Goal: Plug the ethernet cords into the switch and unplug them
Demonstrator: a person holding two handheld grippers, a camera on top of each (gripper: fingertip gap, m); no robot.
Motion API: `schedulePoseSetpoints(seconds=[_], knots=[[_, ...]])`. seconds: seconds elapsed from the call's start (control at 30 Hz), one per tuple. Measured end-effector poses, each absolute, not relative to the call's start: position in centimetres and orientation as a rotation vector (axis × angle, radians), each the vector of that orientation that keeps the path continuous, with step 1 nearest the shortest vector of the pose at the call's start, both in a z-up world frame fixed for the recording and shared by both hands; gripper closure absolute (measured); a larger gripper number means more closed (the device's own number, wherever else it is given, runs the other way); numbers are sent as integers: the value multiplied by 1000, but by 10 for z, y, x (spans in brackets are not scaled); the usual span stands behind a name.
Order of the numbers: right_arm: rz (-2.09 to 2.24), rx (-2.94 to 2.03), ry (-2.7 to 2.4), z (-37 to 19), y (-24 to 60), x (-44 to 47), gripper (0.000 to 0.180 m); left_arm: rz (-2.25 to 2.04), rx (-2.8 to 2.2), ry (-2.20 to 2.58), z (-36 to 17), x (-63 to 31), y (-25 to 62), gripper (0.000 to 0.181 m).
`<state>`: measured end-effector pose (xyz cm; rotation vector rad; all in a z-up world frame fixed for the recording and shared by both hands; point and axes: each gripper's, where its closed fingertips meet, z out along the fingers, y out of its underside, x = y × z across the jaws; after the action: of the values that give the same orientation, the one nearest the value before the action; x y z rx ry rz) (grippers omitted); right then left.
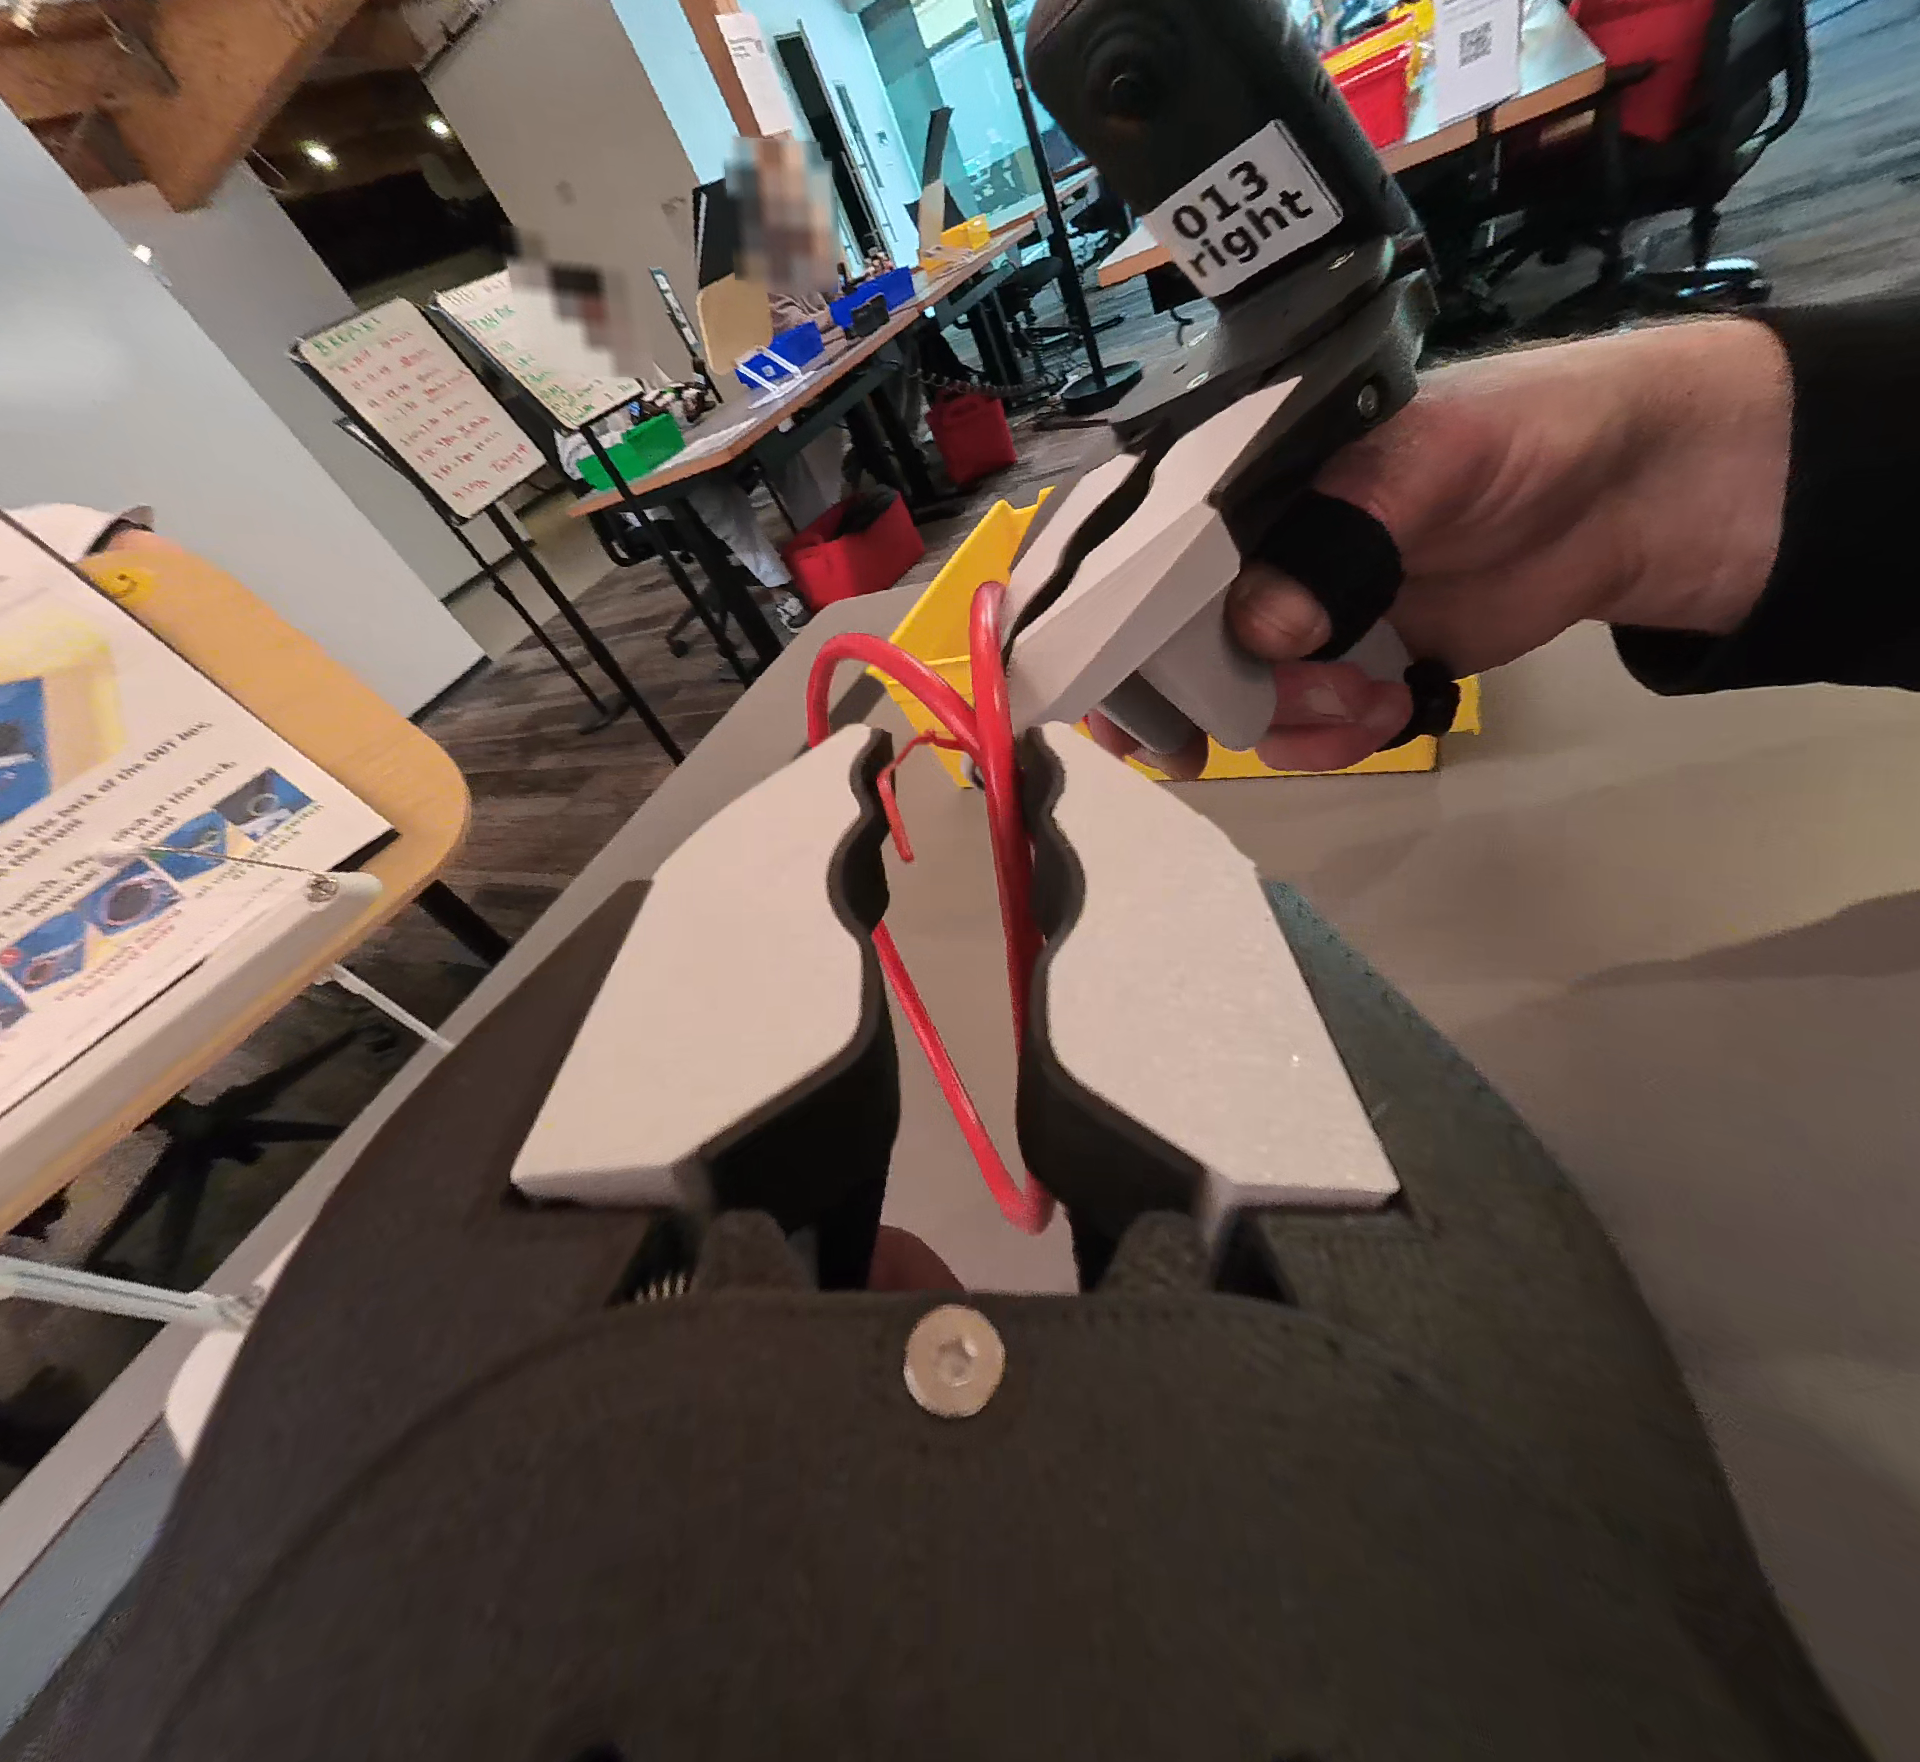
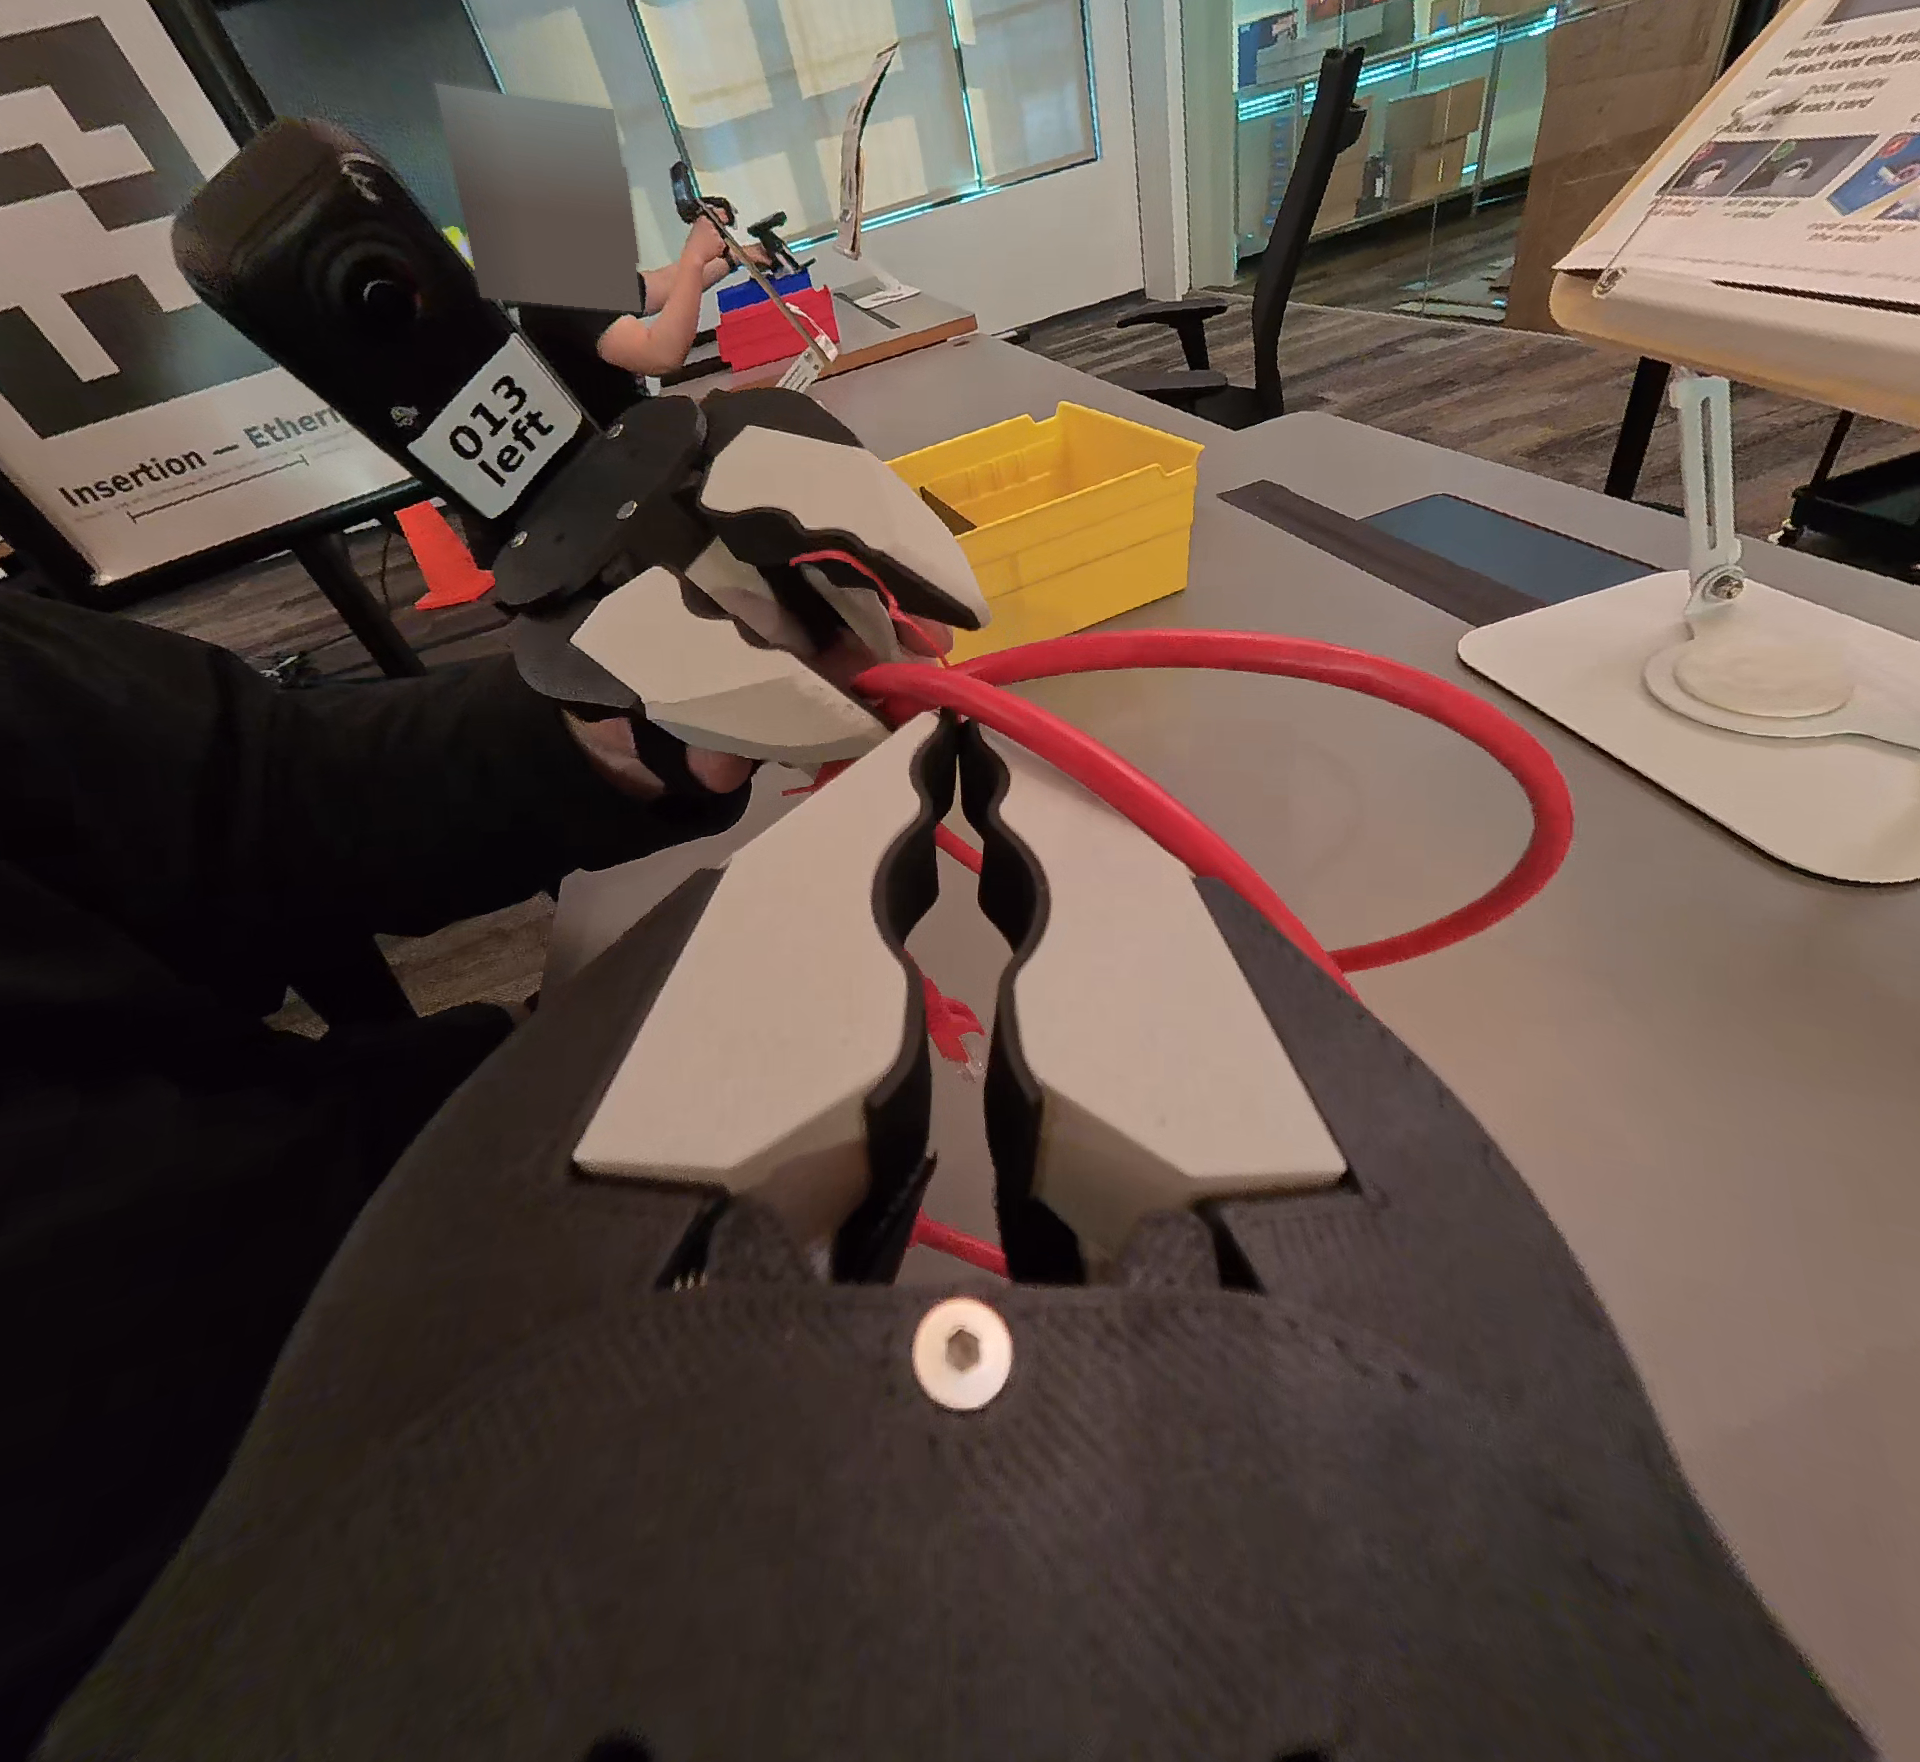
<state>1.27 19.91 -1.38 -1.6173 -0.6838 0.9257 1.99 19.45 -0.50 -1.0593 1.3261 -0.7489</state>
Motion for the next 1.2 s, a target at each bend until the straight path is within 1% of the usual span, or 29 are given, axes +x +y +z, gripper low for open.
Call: schedulePoseSetpoints(seconds=[0.07, 0.33, 0.63, 0.83, 1.13, 1.2], knots=[[934, -1618, -683, -14, 199, 13, 180, -738, -1048, 1331, -5, 20, 193, 158], [950, -1633, -683, -15, 198, 13, 180, -671, -1014, 1345, -6, 22, 190, 168], [984, -1652, -674, -17, 197, 13, 180, -611, -990, 1355, -8, 23, 190, 169], [1027, -1644, -665, -13, 194, 11, 180, -587, -956, 1353, -3, 22, 188, 173], [1093, -1614, -593, -8, 197, 8, 180, -793, -1037, 1230, 2, 19, 193, 174], [1116, -1603, -587, -7, 196, 7, 175, -822, -1046, 1213, 5, 18, 194, 174]])
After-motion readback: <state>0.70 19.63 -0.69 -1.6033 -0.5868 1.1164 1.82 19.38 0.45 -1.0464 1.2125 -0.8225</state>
